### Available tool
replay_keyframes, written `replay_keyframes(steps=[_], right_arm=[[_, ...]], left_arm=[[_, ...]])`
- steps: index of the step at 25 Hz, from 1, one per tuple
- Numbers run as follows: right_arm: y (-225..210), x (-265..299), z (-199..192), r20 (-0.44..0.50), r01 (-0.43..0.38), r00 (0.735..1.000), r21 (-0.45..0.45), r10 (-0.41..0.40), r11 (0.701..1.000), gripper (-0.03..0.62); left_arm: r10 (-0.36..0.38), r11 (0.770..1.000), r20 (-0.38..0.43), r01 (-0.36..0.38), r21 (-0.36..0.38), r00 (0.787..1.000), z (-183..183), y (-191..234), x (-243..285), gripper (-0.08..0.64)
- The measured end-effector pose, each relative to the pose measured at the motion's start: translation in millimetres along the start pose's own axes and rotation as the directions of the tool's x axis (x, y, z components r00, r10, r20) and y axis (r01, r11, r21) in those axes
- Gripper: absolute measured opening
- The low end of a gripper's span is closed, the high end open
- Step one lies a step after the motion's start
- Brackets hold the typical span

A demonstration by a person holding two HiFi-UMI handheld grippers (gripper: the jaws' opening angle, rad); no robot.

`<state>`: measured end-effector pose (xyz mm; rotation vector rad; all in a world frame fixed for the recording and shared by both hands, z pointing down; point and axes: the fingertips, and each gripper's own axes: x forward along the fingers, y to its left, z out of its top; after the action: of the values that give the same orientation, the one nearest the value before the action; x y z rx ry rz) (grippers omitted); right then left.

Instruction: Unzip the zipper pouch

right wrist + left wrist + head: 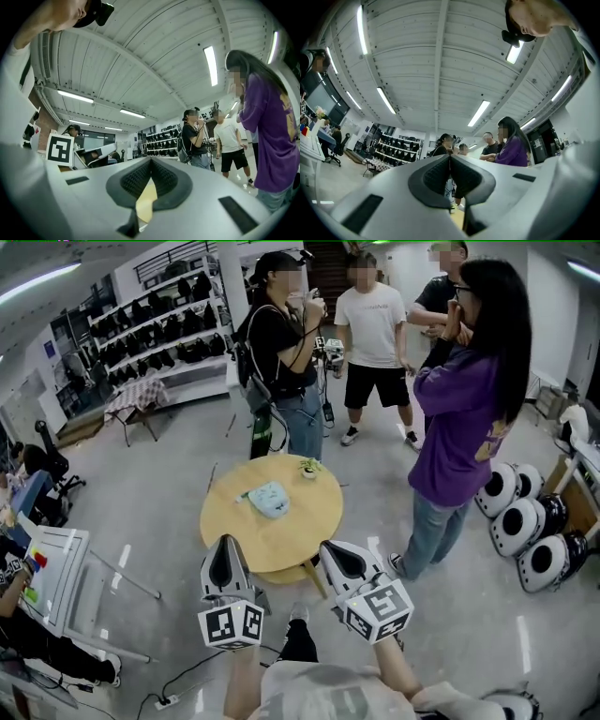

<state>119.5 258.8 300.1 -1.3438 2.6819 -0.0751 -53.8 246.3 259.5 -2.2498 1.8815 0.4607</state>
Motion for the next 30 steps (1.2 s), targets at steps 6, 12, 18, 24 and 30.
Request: replay_keyframes(steps=[6,12,18,24,30], right_arm=[[-24.2,68.9,8.1,-0.04,-0.001,0.999,-0.024,0.001,1.0,0.029],[-57.3,165.9,6.9,-0.043,0.04,0.998,-0.025,-0.041,0.999,0.029],[-82.7,268.3,19.1,-0.025,0.083,0.996,-0.049,-0.085,0.995,0.029],[-104.6,341.6,7.1,-0.045,0.1,0.994,-0.091,-0.104,0.991,0.029],[-130.0,376.2,-9.7,-0.075,0.098,0.992,-0.087,-0.105,0.991,0.029]], left_arm=[[-0.011,1.0,-0.015,0.01,-0.007,1.0,-17.4,24.6,67.2,0.028],[-0.043,0.999,-0.019,0.043,0.003,0.999,-37.9,67.9,149.2,0.028],[-0.091,0.996,-0.025,0.091,0.001,0.996,-53.3,114.7,232.7,0.028],[-0.111,0.994,-0.042,0.11,-0.019,0.993,-89.1,148.1,292.1,0.028],[-0.093,0.995,-0.094,0.091,-0.035,0.991,-123.3,154.7,323.3,0.028]])
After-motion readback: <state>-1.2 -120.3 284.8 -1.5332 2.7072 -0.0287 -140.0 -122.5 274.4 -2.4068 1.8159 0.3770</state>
